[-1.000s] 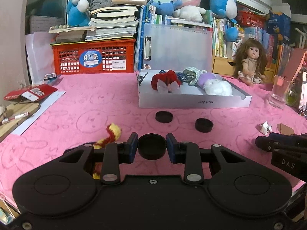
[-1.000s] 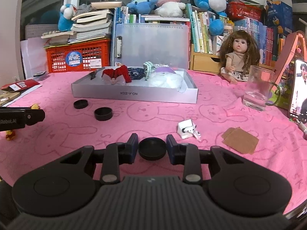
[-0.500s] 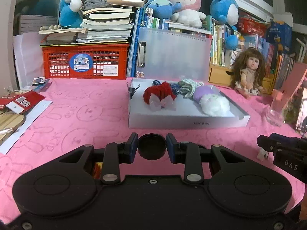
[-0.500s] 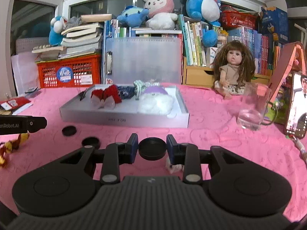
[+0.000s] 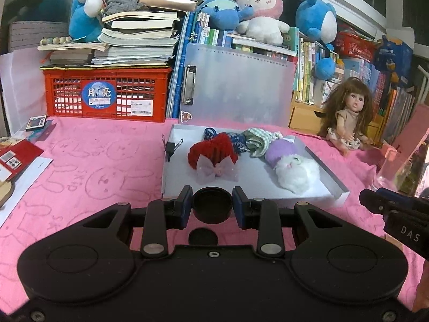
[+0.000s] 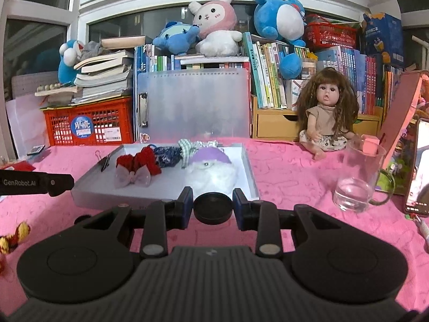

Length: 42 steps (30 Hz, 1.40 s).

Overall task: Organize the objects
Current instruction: 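Carry black cap to box with left tool while right carries its black cap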

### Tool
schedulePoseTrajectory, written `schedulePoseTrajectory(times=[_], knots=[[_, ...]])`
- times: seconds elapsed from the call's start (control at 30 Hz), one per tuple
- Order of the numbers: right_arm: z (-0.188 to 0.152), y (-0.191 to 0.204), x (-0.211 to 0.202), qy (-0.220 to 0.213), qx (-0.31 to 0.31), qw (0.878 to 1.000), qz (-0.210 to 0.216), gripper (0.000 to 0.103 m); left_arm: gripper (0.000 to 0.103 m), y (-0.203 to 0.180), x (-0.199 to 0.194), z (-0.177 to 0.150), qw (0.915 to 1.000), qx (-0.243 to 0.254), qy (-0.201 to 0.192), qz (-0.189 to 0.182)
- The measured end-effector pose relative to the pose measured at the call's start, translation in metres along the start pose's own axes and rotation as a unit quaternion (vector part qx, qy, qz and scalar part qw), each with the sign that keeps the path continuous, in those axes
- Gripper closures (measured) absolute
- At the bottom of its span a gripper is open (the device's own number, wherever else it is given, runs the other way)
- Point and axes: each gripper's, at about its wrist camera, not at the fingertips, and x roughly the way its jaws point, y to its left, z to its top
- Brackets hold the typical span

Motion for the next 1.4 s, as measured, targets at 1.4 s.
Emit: schedulePoseTrajectory(times=[1.4], knots=[[0.036,-0.038,0.129,0.139,0.092,0.985,0.049,0.067,0.072,0.011,0.141,0.033,0.9949,-0.027,0.097,0.003]])
